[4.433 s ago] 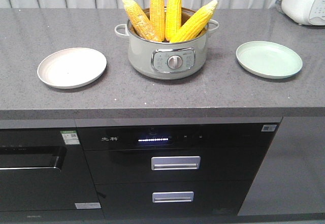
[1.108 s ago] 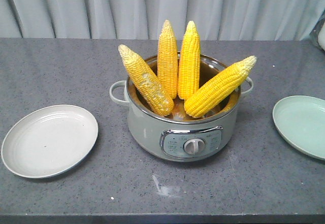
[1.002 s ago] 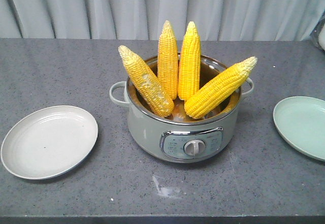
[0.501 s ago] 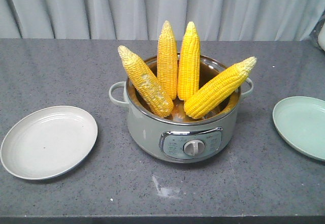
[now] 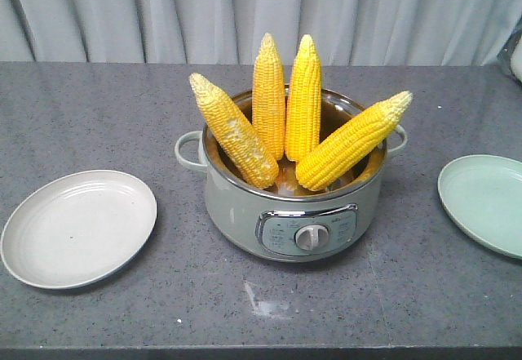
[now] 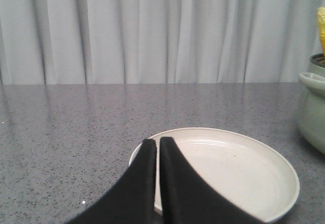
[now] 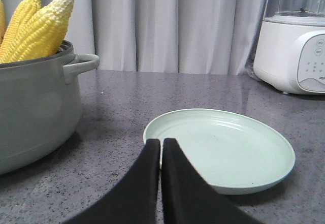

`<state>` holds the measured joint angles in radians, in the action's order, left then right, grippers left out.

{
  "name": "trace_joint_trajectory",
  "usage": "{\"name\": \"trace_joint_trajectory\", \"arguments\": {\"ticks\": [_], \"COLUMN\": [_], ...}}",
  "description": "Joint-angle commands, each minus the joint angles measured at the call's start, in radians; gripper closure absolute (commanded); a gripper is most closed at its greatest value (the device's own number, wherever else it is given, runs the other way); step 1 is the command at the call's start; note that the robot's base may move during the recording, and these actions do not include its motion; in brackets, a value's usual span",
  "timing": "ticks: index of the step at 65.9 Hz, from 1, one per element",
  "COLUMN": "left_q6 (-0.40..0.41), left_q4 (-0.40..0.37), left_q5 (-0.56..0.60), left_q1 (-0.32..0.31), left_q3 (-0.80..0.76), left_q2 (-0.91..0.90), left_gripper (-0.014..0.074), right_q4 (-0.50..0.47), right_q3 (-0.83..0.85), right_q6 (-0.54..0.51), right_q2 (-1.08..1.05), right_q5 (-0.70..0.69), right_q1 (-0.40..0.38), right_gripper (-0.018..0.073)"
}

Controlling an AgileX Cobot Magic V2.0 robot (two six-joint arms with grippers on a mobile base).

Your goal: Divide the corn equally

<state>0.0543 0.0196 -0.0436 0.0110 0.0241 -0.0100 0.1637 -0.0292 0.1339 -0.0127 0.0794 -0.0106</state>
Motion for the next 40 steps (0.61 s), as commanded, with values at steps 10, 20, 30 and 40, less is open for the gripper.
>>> {"name": "trace_joint_trajectory", "arguments": {"ticks": [10,20,30,40], "left_q6": [0.001,0.010,0.038,0.038], "left_q4": [-0.002,-0.003,-0.012,-0.012], "left_q5": [0.086,0.138,0.133,0.025], "left_q1": [0.003,0.003,0.003,0.003], "left_q3": [0.012,-0.001,-0.108,-0.287], "left_q2": [-0.016,-0.016,-0.013,0.059], "left_gripper": [0.0603,0.0603,0.0603,0.0603], "right_q4": [0.010,0.011,-0.002,0.002], "right_q3": [-0.010,-0.009,0.060,0.234], "right_q6": [0.004,-0.002,0.003,-0.008], "right_q2": [-0.001,-0.001,-0.001,0.034], "right_q5": [-0.079,-0.124,-0.140,0.009], "right_q1": [-0.007,-0.007,-0.007,-0.007], "right_gripper": [0.0565,0.0565,0.0565,0.0565]}}
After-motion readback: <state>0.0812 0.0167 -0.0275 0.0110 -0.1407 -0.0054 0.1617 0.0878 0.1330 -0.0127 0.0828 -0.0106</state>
